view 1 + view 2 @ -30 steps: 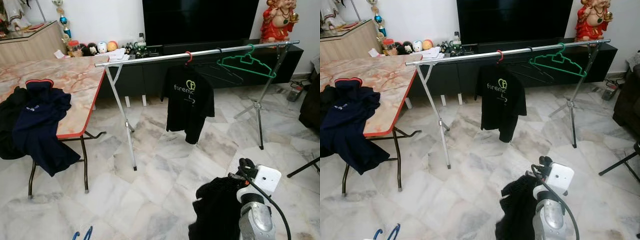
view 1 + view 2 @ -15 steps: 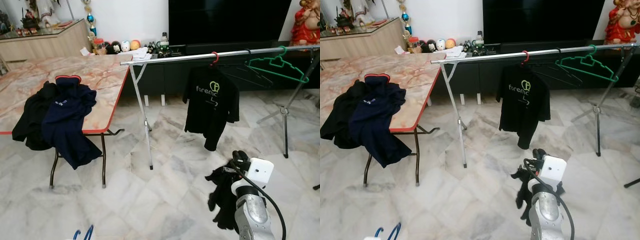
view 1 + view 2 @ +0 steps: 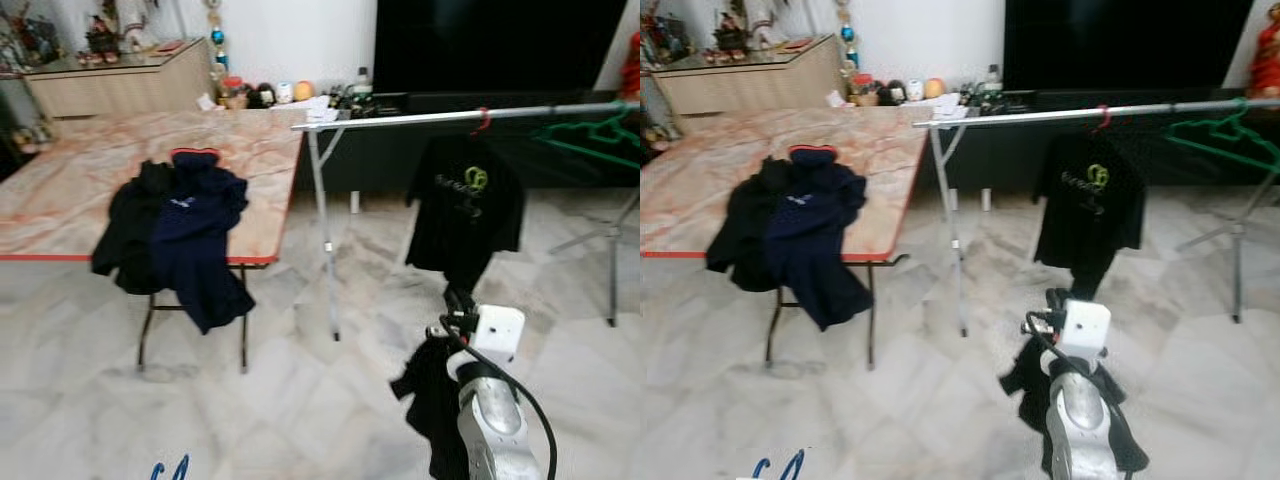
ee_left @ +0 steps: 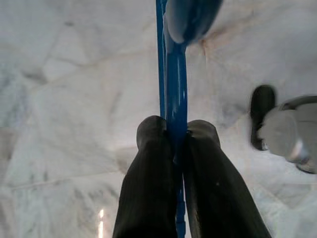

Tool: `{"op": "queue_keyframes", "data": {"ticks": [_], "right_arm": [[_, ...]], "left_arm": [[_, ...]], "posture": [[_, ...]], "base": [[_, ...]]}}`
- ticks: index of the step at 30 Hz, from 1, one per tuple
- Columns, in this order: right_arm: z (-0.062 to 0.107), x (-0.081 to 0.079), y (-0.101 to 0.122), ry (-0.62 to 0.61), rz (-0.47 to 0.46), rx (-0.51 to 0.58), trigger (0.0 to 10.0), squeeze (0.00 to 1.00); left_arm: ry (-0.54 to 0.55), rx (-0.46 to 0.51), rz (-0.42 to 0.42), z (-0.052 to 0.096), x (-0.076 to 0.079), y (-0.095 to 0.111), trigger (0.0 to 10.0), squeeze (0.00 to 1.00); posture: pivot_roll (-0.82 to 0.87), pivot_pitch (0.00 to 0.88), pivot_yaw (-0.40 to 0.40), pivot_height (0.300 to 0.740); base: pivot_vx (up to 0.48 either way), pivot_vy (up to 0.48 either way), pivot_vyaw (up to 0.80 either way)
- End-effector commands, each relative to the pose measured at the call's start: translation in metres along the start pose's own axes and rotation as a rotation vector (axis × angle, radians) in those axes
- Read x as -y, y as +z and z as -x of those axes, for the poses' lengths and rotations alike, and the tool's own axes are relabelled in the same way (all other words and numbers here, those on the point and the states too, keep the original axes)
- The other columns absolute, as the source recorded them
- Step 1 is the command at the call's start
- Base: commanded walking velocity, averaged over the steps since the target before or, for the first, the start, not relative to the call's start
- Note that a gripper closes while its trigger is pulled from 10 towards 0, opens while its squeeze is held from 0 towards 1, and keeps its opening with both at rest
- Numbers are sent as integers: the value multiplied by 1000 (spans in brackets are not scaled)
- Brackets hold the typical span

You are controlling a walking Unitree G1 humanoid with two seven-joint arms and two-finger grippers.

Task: Hang hanger

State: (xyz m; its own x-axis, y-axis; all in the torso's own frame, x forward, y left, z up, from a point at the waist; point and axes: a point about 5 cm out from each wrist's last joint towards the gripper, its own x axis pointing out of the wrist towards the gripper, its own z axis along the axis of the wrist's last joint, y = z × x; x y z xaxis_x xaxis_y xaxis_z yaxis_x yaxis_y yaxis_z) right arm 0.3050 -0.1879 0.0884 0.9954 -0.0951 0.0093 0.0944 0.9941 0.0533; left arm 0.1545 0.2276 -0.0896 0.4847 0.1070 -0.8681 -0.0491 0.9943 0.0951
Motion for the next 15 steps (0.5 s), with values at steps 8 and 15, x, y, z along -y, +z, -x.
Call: {"op": "queue_keyframes", "data": {"ticks": [8,15], "right_arm": [[-5,-5,9,16,3,37,10000,0],[-6,-5,10,19,4,40,10000,0]], "left_arm": [[19,-21,13,1,-9,-3,10000,0],[23,-27,22,2,-11,-5,10000,0]], "posture": [[-8,0,75,740],[-11,0,75,740]], "base": [[0,456,0],[0,456,0]]}}
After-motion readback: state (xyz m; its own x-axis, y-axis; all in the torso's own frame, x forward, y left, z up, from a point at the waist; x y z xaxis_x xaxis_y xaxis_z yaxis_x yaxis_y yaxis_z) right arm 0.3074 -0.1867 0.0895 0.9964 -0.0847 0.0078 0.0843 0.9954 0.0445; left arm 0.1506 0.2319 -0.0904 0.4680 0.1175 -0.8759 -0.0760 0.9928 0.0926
